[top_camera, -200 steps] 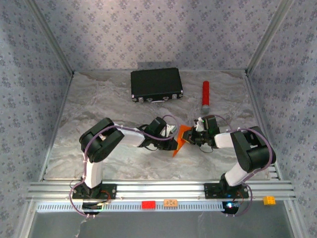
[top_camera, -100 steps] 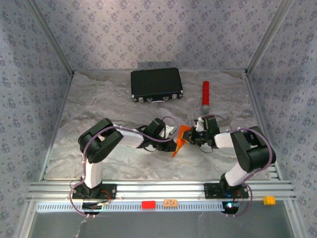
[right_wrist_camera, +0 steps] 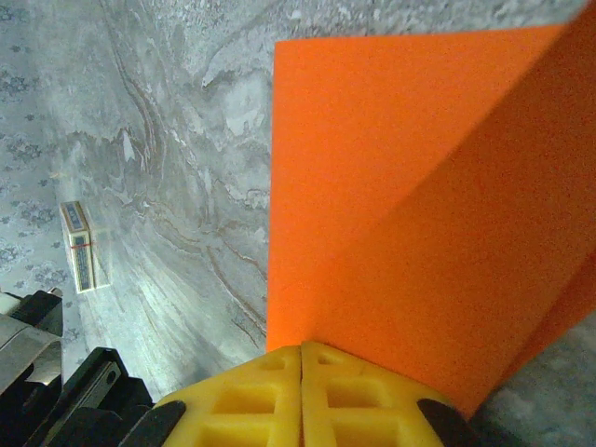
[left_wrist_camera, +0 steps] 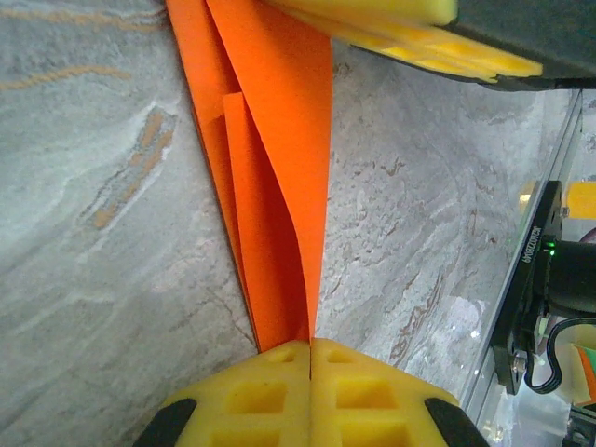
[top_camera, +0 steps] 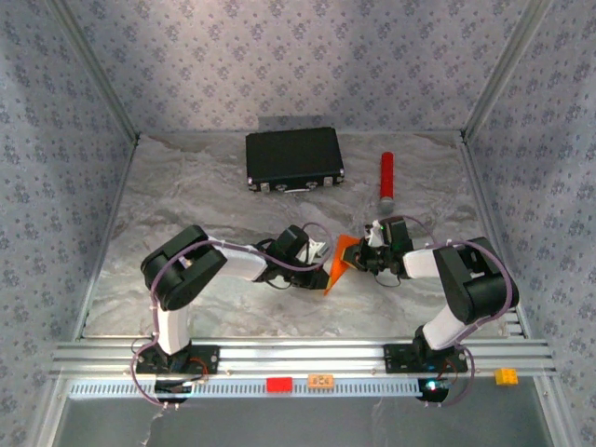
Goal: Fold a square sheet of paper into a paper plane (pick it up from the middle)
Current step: Fold the wing for the fifth time at the center of the table.
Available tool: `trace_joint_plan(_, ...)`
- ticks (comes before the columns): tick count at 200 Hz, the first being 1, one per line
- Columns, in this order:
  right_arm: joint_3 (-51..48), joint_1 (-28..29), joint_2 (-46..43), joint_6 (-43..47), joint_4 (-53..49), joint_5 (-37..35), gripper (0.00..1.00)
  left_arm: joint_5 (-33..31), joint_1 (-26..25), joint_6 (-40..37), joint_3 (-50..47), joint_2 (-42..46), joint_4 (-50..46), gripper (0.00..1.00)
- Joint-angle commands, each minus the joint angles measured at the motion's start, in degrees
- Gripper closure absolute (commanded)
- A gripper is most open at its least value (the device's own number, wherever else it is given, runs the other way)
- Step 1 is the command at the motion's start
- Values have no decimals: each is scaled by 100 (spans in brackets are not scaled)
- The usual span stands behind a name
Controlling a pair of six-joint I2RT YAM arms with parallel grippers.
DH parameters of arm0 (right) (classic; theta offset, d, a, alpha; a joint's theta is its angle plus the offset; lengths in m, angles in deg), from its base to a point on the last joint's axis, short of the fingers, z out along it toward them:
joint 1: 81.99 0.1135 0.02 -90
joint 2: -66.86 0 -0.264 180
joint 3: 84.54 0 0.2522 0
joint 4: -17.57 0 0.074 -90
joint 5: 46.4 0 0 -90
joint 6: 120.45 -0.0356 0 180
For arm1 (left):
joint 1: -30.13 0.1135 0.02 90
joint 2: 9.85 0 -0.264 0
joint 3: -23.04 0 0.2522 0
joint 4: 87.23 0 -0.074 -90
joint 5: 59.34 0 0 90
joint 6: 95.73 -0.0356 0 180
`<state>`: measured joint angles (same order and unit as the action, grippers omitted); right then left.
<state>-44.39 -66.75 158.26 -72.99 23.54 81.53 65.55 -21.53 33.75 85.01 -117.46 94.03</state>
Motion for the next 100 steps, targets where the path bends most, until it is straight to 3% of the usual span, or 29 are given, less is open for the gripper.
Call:
trace_joint_plan(1,-107,4,186,157,-497,-656,90,159,-134,-120,-294,3,-1140,97)
trace_joint_plan(100,-86,-1,179,158,-539,-674,90,146,-169,-330,-328,21,-1500,99)
